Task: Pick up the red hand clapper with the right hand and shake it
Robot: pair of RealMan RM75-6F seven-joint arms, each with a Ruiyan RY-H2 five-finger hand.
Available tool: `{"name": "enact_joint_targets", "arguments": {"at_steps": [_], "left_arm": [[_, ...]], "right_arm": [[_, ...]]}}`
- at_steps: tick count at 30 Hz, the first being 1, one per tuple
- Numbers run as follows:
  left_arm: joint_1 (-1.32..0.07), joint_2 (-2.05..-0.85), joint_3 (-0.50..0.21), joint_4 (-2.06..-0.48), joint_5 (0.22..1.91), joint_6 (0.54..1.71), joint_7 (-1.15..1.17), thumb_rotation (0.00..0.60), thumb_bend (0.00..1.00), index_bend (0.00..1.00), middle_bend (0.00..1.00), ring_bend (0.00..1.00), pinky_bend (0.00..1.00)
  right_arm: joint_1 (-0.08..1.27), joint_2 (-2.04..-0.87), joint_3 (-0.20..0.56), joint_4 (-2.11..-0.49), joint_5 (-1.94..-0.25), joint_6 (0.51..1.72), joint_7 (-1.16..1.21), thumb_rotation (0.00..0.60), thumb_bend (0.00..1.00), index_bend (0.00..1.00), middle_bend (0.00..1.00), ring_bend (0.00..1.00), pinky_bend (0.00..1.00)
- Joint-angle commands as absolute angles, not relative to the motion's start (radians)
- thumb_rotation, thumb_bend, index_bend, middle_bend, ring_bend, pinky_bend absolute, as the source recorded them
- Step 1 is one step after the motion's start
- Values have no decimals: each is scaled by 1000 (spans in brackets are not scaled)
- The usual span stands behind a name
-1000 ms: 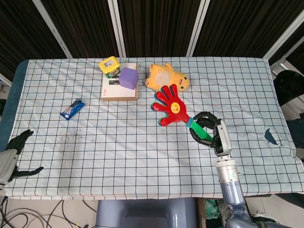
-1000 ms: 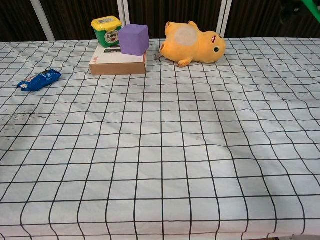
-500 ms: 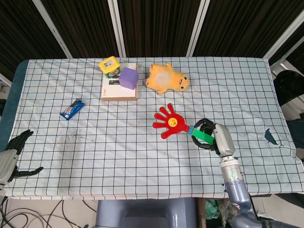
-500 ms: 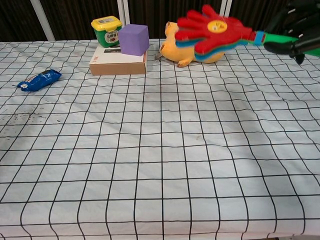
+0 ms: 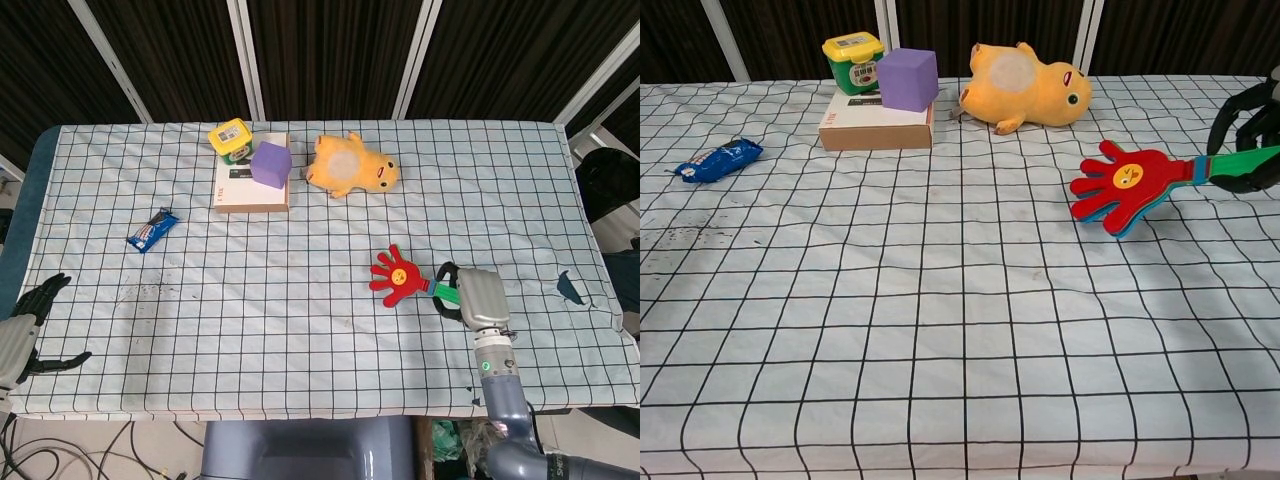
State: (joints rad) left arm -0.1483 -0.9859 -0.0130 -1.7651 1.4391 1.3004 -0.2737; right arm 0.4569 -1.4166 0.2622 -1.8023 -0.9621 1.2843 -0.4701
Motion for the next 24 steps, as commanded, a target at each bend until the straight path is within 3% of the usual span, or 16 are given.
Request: {"name": "enact_joint_targets", "arguments": {"at_steps": [1, 10, 15, 19, 24], "left_arm": [[-148, -986, -13, -1765, 1439, 1301, -274, 600, 0, 0, 0, 0, 11], [-149, -986, -14, -1766, 1436, 1299, -277, 600, 0, 0, 0, 0, 10], [-149, -985, -16, -1766, 1432, 1298, -276, 600, 0, 0, 0, 0, 11], [-150, -986, -17, -1767, 1429, 1297, -274, 600, 0, 0, 0, 0, 11], [-150, -987, -18, -1767, 1425, 1297, -271, 600, 0, 0, 0, 0, 11]], "right_arm": [[456, -1432, 280, -1783, -930, 1247, -357, 600, 724, 809, 772, 655, 664], [467, -1421, 306, -1765, -878, 1099, -182, 600, 706, 809, 764, 651, 655], [484, -1432, 272, -1698, -901, 1069, -198, 600, 642, 800, 713, 604, 449], [494, -1463, 260, -1654, -904, 1076, -210, 600, 496, 648, 531, 419, 245], [512, -1478, 233, -1609, -902, 1077, -276, 600, 305, 468, 317, 197, 156]]}}
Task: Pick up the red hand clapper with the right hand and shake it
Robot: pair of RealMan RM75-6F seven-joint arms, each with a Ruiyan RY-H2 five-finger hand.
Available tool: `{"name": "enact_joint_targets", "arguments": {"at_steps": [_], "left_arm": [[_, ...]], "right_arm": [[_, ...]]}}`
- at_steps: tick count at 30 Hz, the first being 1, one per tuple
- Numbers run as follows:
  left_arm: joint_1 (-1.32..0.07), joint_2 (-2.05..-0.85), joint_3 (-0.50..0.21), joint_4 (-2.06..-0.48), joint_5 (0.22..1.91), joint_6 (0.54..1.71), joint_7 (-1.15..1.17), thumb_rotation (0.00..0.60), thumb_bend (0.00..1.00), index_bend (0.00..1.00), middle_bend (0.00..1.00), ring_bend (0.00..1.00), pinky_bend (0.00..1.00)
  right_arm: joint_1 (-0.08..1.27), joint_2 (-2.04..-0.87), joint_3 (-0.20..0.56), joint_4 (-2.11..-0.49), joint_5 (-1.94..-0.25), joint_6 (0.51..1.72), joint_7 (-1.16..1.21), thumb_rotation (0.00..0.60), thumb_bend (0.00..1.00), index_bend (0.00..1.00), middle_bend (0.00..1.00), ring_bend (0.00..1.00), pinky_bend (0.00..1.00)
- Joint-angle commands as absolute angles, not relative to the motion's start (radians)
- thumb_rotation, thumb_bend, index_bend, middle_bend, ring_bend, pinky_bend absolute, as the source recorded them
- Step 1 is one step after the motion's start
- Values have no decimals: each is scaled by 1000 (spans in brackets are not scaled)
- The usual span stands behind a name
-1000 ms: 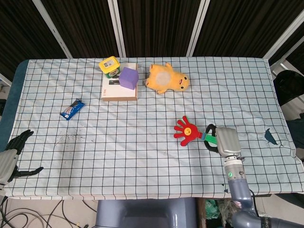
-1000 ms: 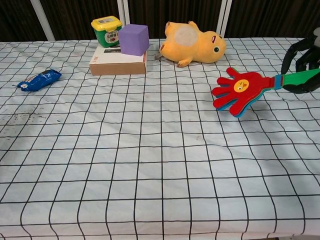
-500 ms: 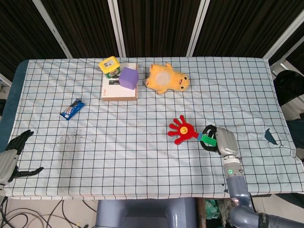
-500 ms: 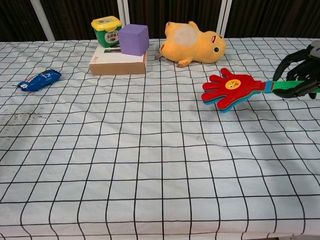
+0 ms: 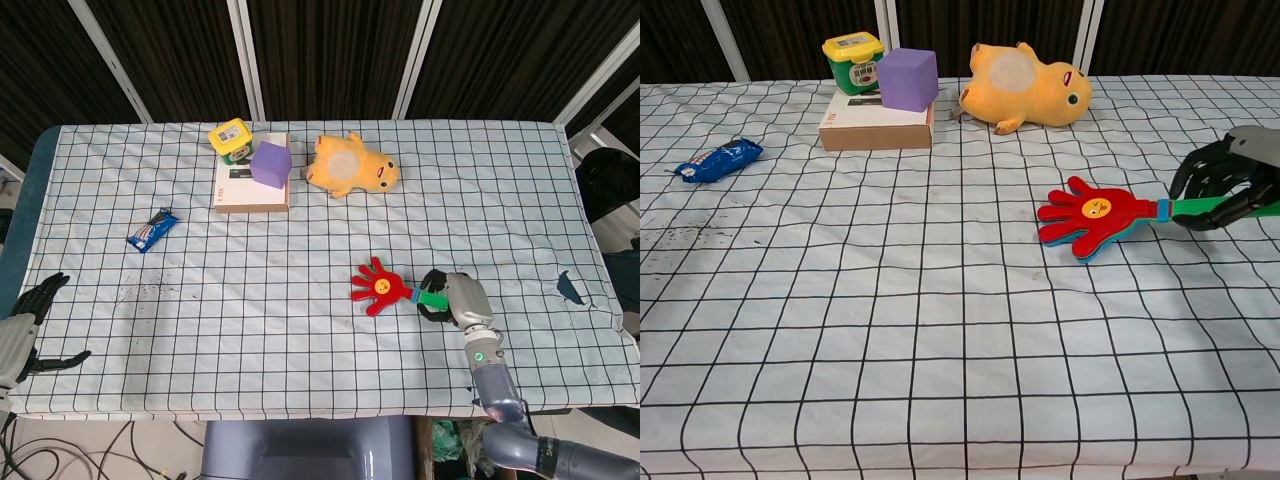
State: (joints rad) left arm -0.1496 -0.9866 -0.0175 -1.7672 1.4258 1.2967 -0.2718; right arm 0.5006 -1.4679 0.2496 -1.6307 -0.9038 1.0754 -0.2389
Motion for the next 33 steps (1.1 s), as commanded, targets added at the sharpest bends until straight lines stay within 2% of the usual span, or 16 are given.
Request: {"name": "enact_joint_targets", "arguments": {"at_steps": [1, 4, 8, 10, 15, 20, 26, 33], "left_arm": [[-150, -987, -18, -1767, 1425, 1297, -271, 600, 0, 0, 0, 0, 11], [-150, -988, -18, -1767, 1425, 1297, -271, 600, 0, 0, 0, 0, 11], [-149, -988, -19, -1767, 1424, 1298, -270, 600, 0, 0, 0, 0, 10], [-149, -988, -19, -1767, 1424, 1298, -270, 600, 0, 0, 0, 0, 10], [-149, -988, -18, -1765, 1426, 1299, -269, 600, 0, 0, 0, 0, 10], [-148, -990, -19, -1762, 1428, 1303, -264, 600, 0, 0, 0, 0, 10], [-145, -999, -20, -1753, 1432, 1317, -238, 600, 0, 0, 0, 0, 10], [-137, -1015, -23, -1741, 1432, 1343, -184, 600, 0, 0, 0, 0, 0]], "right_arm": [[515, -1480, 228, -1603, -901, 1080, -291, 600, 270, 439, 284, 169, 152], [519, -1492, 223, -1585, -891, 1095, -321, 600, 217, 326, 197, 123, 148], [515, -1502, 225, -1575, -881, 1117, -330, 600, 153, 115, 67, 58, 138], [512, -1504, 224, -1570, -885, 1136, -342, 600, 131, 54, 16, 18, 129], [494, -1478, 210, -1598, -900, 1173, -365, 600, 129, 43, 6, 13, 128], [450, -1416, 161, -1638, -986, 1245, -384, 600, 126, 42, 6, 13, 128], [342, -1292, 81, -1696, -1175, 1416, -354, 600, 89, 0, 0, 0, 128], [206, -1188, 13, -1713, -1310, 1599, -306, 600, 60, 0, 0, 0, 128]]}}
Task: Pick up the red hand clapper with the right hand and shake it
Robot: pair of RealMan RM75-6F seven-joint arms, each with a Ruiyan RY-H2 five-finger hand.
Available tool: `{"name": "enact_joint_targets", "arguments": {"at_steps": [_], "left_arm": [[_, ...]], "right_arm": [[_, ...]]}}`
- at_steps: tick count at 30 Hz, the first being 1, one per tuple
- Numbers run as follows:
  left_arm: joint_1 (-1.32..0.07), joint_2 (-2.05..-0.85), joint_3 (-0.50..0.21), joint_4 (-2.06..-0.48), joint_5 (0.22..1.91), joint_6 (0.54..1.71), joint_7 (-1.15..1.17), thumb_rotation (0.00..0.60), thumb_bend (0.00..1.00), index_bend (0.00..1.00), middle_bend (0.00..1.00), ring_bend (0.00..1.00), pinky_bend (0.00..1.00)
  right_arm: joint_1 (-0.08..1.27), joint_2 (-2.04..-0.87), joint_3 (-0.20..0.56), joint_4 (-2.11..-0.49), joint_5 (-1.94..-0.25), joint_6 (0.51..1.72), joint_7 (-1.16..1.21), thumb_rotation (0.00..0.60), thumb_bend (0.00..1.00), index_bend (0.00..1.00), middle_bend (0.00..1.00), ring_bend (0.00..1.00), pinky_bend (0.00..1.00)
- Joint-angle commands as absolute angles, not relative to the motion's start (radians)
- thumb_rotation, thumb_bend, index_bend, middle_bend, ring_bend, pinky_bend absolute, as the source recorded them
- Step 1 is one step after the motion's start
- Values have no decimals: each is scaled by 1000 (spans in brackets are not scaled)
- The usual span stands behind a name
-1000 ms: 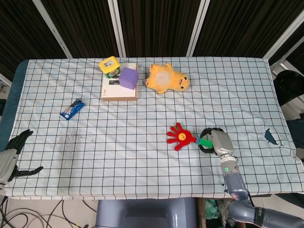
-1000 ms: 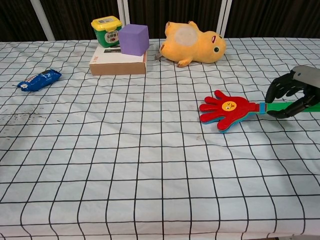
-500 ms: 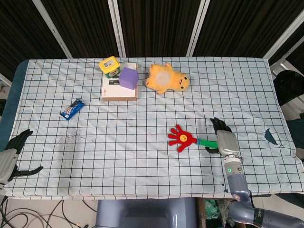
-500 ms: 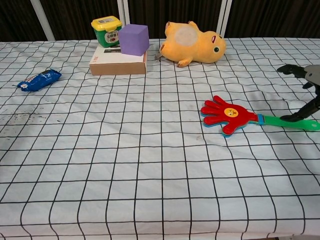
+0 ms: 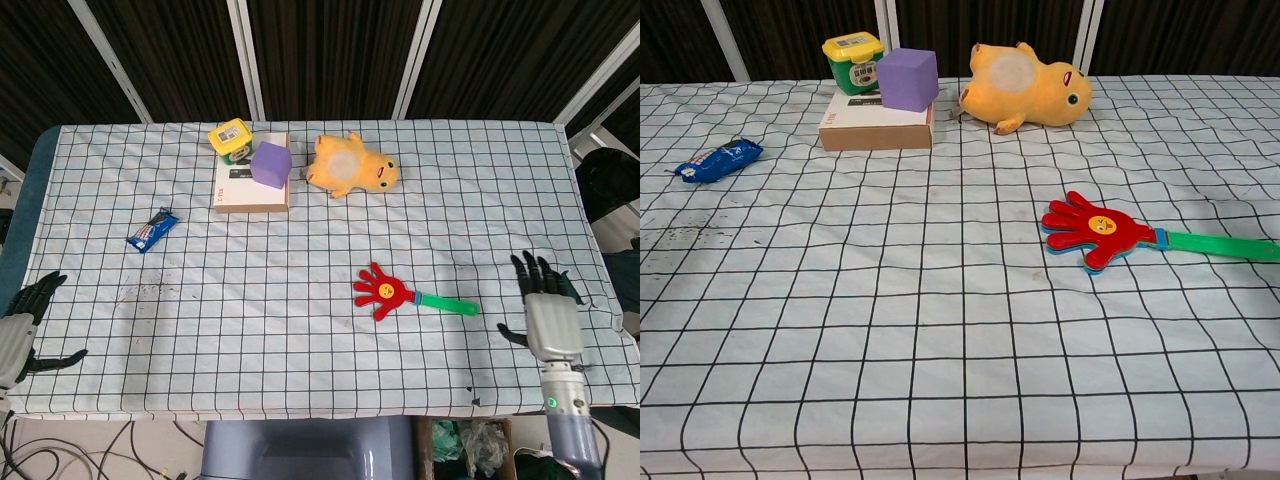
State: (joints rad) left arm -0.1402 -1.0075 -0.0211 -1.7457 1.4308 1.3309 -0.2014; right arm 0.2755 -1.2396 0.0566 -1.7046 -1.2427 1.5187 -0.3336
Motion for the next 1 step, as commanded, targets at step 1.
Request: {"name": "enact_joint_targets", "arguments": {"at_steps": [1], "left_arm": [[-135, -1019, -24, -1738, 1434, 1350, -175, 600, 0, 0, 0, 0, 0]], "right_arm": [[190, -1182, 4, -1706, -1328, 1618, -300, 600, 60, 0, 0, 0, 127]]}}
